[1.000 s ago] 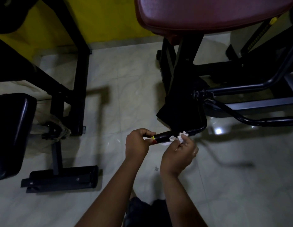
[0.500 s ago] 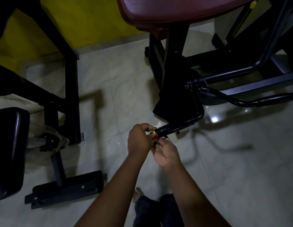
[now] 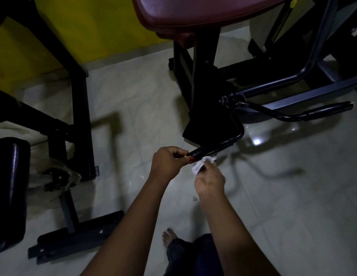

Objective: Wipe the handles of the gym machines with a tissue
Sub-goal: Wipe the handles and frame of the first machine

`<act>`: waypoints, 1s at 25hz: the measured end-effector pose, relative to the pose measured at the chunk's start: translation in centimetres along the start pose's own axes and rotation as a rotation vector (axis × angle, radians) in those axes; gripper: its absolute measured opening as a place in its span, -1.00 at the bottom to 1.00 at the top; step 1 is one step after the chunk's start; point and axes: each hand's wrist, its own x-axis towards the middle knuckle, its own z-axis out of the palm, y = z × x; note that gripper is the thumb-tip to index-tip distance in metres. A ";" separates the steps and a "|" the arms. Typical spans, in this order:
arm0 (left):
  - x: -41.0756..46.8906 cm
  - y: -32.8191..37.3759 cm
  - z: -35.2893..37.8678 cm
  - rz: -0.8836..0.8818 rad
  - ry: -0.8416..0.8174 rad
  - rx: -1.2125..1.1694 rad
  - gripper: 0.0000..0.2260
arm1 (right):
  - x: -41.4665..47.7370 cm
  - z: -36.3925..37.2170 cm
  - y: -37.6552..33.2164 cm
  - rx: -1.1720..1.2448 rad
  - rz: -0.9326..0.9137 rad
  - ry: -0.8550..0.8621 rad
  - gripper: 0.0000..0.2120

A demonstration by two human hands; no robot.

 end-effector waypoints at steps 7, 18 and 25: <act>0.8 0.7 0.5 -0.032 -0.034 0.049 -0.87 | -2.5 -0.1 1.6 -0.668 -0.667 0.196 -0.89; 0.6 1.0 1.0 -0.087 -0.045 -0.009 -0.88 | -0.8 -1.6 0.4 -1.538 -1.499 -0.307 -0.66; 1.1 1.0 1.3 -0.104 -0.042 0.075 -0.72 | 2.4 -0.7 -3.9 -1.549 -1.527 -0.054 -0.62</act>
